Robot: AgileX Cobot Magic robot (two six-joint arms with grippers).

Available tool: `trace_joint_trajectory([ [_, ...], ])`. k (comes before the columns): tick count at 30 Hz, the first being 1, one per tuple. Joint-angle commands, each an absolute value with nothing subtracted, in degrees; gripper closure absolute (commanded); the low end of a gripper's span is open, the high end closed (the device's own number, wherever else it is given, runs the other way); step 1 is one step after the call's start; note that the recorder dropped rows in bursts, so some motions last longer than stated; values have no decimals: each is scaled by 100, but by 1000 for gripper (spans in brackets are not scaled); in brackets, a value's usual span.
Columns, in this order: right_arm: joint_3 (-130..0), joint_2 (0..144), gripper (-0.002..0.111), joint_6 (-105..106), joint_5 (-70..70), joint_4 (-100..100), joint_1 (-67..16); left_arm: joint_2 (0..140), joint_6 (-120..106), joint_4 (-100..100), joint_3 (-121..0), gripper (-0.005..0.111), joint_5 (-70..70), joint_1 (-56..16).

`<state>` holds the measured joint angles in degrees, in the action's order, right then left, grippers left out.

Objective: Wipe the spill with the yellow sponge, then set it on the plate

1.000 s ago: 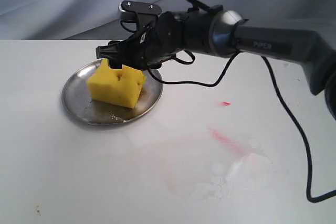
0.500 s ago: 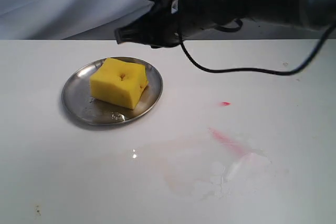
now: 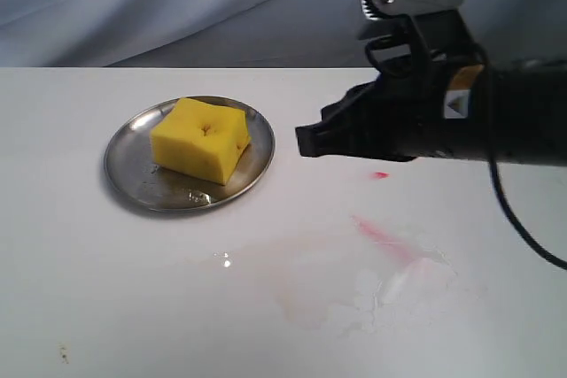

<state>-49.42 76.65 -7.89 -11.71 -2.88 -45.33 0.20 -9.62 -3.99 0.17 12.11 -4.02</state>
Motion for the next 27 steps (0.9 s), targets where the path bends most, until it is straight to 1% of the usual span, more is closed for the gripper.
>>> trace_joint_trajectory([
  [1,-4337,6818,108,-949,-1036,-213,-4470,0,-915,-394,0,107,1177,-397],
  [7,-3347,5677,108,-1052,-608,-305,-3750,0,-915,-394,0,107,1177,-397],
  [10,-2673,4882,108,-1040,-425,-305,-3052,0,-915,-394,0,107,1177,-397],
  [13,-2155,4283,108,-1040,-243,-305,-2584,0,-915,-394,0,107,1177,-397],
  [14,-1821,3811,108,-1040,-37,-333,-2267,0,-915,-394,0,107,1177,-397],
  [15,-1646,3576,108,-1040,61,-348,-2126,0,-915,-394,0,107,1177,-397],
  [20,-935,2503,108,-1040,119,-525,-1685,0,-915,-394,0,107,1177,-397],
  [21,-672,2022,108,-1053,152,-568,-1624,0,-915,-394,0,107,1177,-397],
  [24,-229,1176,108,-1053,141,-460,-1496,0,-915,-394,0,107,1177,-397],
  [27,0,442,108,-1042,-117,-182,-1258,0,-915,-394,0,107,1177,-397],
])
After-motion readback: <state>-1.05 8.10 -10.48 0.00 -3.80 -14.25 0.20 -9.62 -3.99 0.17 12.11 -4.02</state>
